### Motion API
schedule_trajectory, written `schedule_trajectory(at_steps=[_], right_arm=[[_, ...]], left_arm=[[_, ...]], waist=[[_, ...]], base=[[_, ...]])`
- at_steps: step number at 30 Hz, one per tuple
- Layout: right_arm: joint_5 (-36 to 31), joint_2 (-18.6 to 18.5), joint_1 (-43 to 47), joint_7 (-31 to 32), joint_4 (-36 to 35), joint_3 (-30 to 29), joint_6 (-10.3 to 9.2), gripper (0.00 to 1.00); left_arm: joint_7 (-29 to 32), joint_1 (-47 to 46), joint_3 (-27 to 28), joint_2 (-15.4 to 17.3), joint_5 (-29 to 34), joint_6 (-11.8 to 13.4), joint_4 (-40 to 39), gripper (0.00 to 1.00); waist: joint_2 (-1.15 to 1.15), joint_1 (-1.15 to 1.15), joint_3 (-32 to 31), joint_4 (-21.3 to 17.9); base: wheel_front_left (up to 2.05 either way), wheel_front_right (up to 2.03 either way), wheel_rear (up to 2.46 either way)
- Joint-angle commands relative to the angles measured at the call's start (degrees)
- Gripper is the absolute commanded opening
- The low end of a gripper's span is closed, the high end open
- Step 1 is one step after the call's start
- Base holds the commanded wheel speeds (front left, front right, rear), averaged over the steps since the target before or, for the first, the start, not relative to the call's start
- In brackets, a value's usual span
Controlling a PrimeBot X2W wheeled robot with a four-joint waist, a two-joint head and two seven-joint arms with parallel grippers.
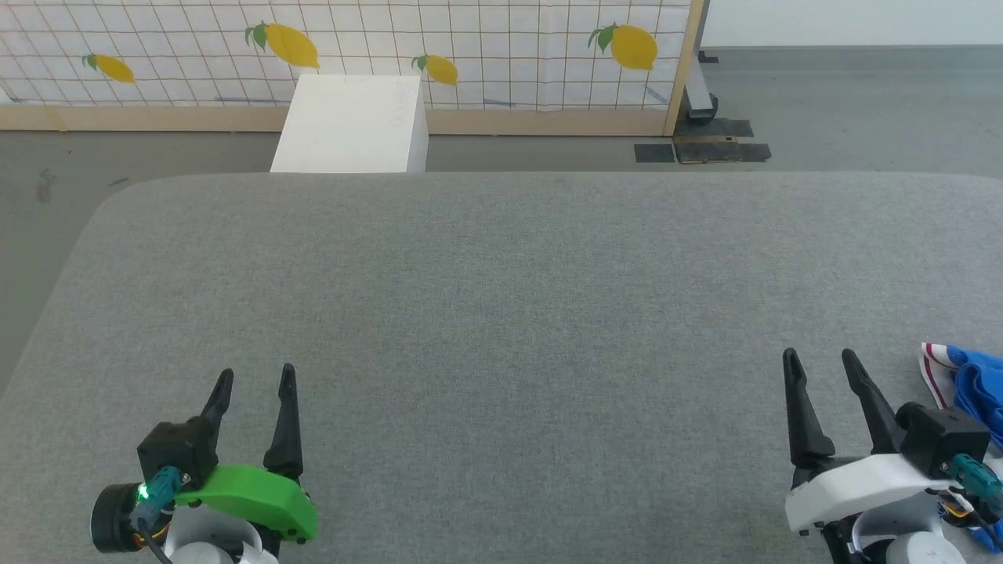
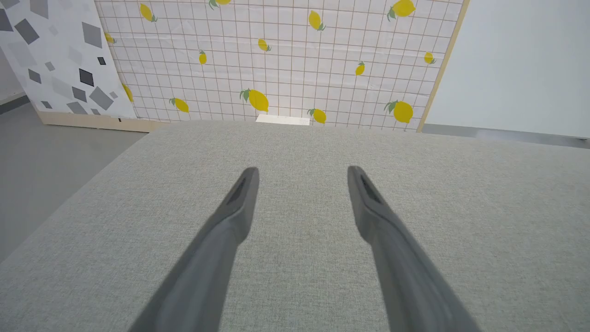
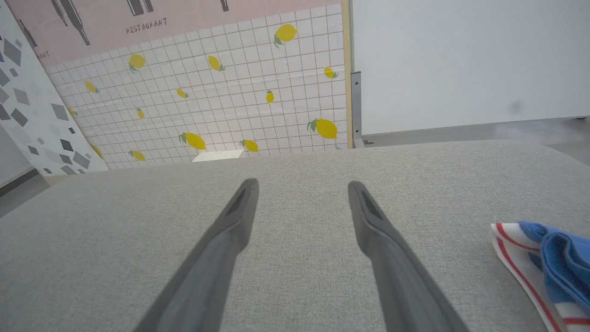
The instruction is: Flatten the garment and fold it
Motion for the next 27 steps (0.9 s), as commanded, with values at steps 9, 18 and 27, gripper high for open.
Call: schedule_trajectory(at_steps=[9,18,27], right_arm=[[0.1,0.1,1.1,0.4,-0.7,-0.2,-0.08,1.00],[0.4,0.1,0.9,0.6,-0.5,-0.2,-0.08,1.00],[0.4,0.1,0.4,0.5,0.2,-0.5,-0.08,1.00]], left_arm=[[-0.5,-1.2,-0.1,-0.1,-0.5,-0.1,0.0,1.00],[-0.5,-1.8,-0.3,0.0,-0.9,-0.4,0.3,1.00],[-0.2,-1.9,-0.5,0.1,-1.6,-0.5,0.3,1.00]], waist=[[0.00,0.00,0.3,0.2],[0.00,0.00,0.6,0.2],[0.00,0.00,0.6,0.2]], base=[[0.00,0.00,0.00],[0.00,0.00,0.00],[0.00,0.00,0.00]])
